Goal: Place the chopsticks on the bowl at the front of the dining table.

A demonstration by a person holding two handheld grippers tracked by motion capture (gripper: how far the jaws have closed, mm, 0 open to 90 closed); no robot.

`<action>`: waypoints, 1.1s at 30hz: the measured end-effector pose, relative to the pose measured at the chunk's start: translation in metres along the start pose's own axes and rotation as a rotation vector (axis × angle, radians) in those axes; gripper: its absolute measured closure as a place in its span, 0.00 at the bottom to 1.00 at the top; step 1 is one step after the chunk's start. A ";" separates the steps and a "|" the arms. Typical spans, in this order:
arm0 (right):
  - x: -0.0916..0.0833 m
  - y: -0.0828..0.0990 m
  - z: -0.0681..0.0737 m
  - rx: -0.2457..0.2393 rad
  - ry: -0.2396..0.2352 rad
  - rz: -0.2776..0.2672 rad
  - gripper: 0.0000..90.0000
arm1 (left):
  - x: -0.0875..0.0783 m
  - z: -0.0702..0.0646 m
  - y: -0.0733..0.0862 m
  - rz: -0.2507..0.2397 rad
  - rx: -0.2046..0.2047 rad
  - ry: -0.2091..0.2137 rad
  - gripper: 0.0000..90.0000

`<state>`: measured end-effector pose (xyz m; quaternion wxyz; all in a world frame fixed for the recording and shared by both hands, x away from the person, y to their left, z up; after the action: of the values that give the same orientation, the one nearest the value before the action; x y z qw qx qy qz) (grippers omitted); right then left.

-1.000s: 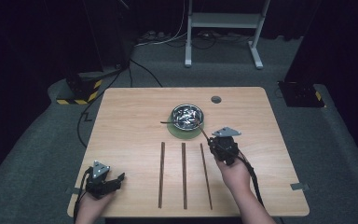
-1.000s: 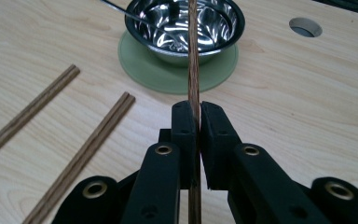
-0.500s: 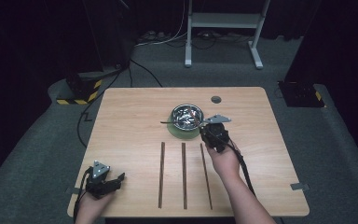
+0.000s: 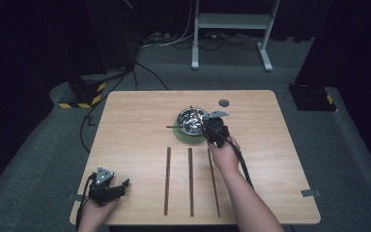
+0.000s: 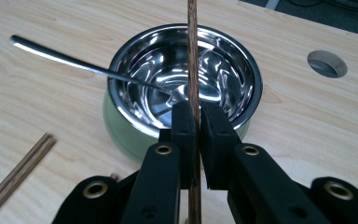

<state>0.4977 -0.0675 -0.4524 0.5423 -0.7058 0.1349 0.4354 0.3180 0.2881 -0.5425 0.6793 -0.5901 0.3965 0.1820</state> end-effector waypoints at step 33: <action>0.067 -0.035 0.022 0.045 0.006 0.040 0.92 | 0.001 -0.001 -0.001 -0.001 0.004 0.011 0.33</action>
<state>0.5500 -0.0161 -0.4818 0.5489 -0.6918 0.1604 0.4410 0.3186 0.2873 -0.5426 0.6783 -0.5900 0.4002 0.1777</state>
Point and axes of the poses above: each handheld gripper's, and its own axes: x roughly forward along the jaws, y roughly out of its underside, z roughly to its left, the point moved 2 cm from there along x, roughly forward along the jaws, and after that the axes turned 8 degrees about z, right-handed, at the moved point
